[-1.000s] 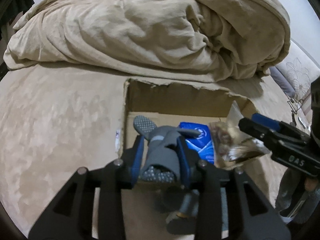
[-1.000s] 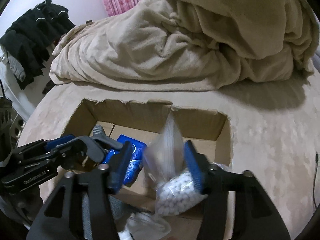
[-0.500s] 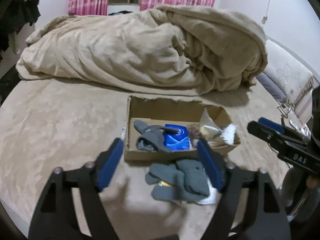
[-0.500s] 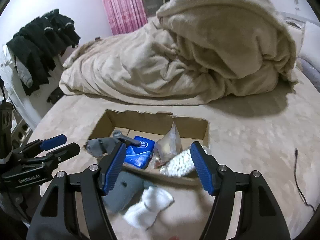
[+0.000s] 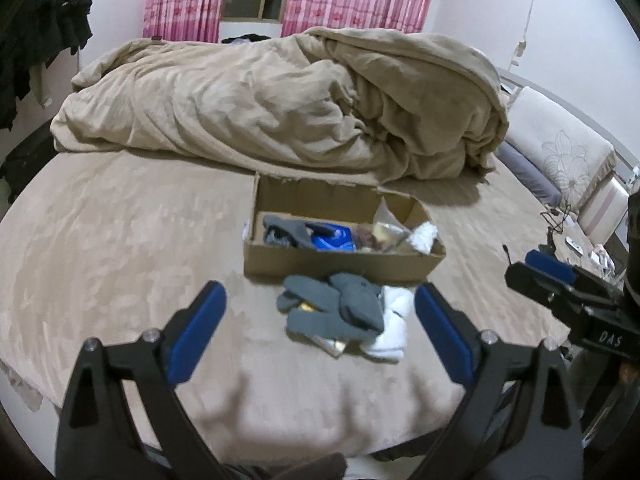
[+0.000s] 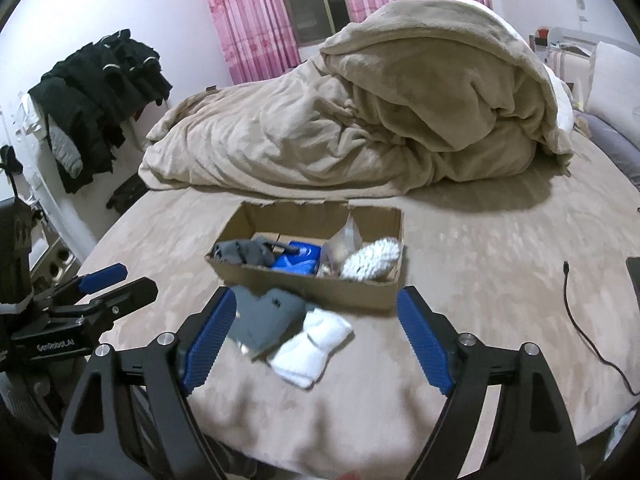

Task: Organize objects
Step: 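Withdraw both tools from the box toward the remaining items, then grasp the gray glove with left tool while right tool grasps white socks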

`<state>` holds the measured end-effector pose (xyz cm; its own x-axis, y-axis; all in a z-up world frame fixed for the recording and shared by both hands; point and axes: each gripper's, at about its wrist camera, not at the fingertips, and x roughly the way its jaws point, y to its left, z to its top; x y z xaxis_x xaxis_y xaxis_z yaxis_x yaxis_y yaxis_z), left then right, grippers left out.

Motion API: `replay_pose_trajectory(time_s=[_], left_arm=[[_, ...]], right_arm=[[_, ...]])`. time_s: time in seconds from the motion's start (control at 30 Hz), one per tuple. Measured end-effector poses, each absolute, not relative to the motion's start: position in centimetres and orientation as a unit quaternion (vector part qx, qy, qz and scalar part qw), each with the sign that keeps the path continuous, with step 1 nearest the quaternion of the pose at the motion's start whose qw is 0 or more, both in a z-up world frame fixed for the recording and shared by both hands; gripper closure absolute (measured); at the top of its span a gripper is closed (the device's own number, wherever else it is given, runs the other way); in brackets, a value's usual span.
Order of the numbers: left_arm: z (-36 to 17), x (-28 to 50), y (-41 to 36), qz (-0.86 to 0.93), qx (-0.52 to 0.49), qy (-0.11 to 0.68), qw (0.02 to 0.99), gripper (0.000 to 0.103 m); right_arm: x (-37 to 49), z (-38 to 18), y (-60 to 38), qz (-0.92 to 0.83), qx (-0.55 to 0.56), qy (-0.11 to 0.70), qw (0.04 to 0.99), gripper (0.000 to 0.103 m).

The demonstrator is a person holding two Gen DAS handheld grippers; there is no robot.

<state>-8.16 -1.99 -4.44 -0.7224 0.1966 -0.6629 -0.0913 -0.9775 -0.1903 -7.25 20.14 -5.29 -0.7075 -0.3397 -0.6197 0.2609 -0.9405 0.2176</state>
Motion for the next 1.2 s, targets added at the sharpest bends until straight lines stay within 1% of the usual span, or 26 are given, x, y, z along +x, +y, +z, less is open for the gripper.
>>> replay_pose_trajectory(time_s=[0.23,0.33,0.63,0.8,1.2], left_arm=[[-7.1,-7.3,-1.4,0.916,-0.389,-0.060,0.073,0.007],[-8.2,-7.1,-1.2,0.914,-0.394,-0.060,0.073,0.007],[-10.7,-8.1,-0.4,0.917,-0.392,-0.037,0.067,0.007],[-11.7,-8.8,-0.2,0.913,-0.400,-0.038,0.072,0.007],[-13.7,-10.5,-0.5,0.905,-0.417,-0.041,0.072,0.007]], right_arm=[[-6.1,-7.5,19.5,-0.913,0.366,-0.058,0.172,0.018],[-6.6,-9.1,19.3,-0.911,0.377,-0.043,0.164,0.018],[-8.3,-12.6,19.7,-0.899,0.406,-0.047,0.160,0.018],[-9.3,-13.9,18.9,-0.892,0.417,-0.046,0.167,0.018],[-12.9,-18.1,17.4,-0.867,0.459,-0.076,0.180,0.018]])
